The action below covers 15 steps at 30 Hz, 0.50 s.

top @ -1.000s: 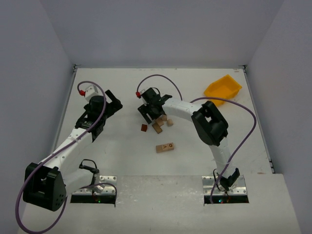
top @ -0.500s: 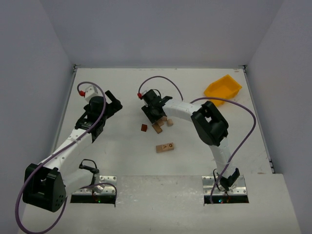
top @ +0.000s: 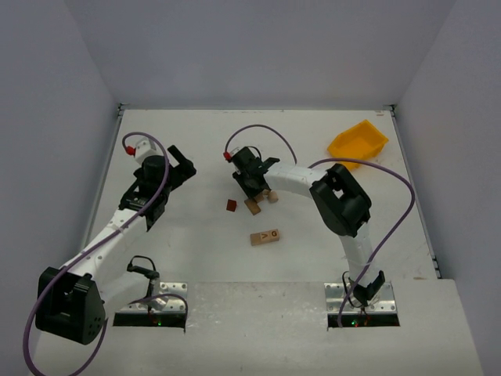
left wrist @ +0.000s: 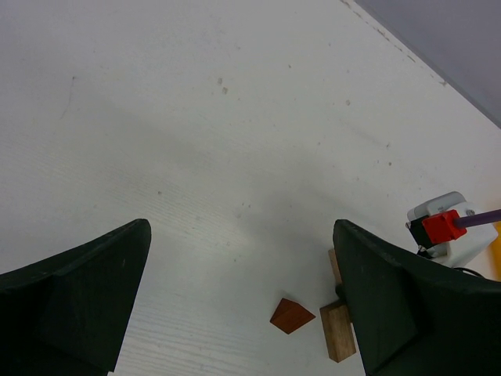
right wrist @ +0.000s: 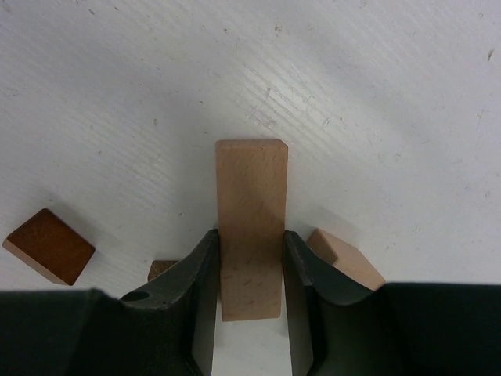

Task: Build the wood block tower

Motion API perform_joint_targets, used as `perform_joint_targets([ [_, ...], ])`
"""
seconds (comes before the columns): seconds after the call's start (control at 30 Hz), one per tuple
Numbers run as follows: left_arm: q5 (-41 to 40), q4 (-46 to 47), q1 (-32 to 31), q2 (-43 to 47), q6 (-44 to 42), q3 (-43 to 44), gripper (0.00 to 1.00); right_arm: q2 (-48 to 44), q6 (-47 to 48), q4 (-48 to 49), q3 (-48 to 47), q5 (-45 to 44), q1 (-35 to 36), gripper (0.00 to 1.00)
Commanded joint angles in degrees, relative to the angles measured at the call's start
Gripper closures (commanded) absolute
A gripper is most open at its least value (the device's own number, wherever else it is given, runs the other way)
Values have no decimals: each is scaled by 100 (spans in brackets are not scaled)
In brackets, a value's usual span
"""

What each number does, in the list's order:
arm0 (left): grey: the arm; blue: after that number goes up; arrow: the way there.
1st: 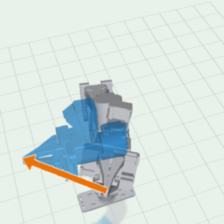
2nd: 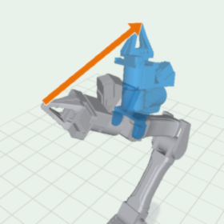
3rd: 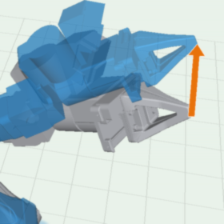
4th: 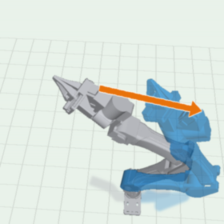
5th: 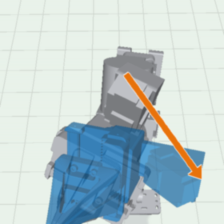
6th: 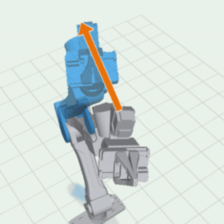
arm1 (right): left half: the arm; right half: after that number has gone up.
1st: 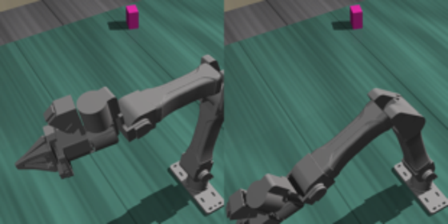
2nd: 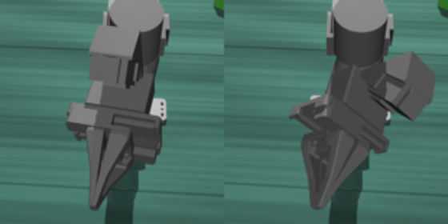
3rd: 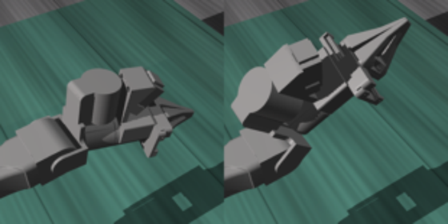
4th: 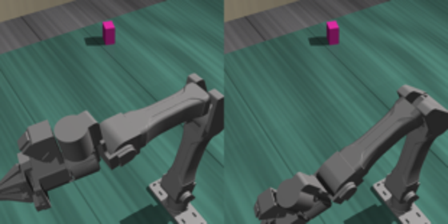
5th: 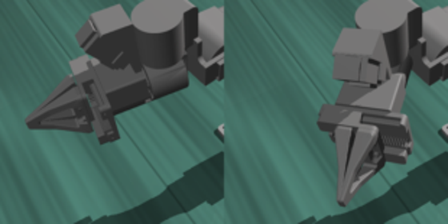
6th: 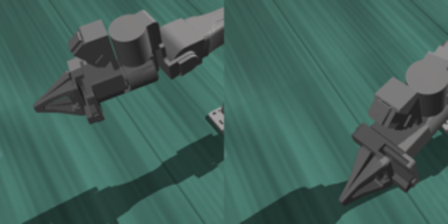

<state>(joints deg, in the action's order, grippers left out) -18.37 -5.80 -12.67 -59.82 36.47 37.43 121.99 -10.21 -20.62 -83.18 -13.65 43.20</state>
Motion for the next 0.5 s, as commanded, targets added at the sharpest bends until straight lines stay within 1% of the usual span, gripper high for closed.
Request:
perform_joint_targets([
  [0.0, 45, 221, 45, 172, 7, -50, 0, -81, 333, 122, -257, -122, -22, 71],
  [0.17, 96, 255, 38, 172, -9, -62, 0, -248, 1042, 203, -630, -186, -31, 73],
  [0.27, 121, 248, 36, 201, -51, -60, 0, -620, 2055, 388, -653, 420, -22, 76],
  [0.3, 146, 252, 42, 207, -64, -60, 0, -750, 2162, 409, -647, 510, -22, 76],
  [0.33, 180, 294, 45, 229, -98, -77, 0, -976, 2484, 426, -603, 893, -22, 76],
  [0.43, 188, 350, 36, 260, -123, -128, 0, -1619, 4029, 314, -220, 2523, -30, 74],
  [0.47, 124, 332, 36, 240, -116, -137, 0, -1741, 4303, 273, -88, 2787, -24, 74],
])
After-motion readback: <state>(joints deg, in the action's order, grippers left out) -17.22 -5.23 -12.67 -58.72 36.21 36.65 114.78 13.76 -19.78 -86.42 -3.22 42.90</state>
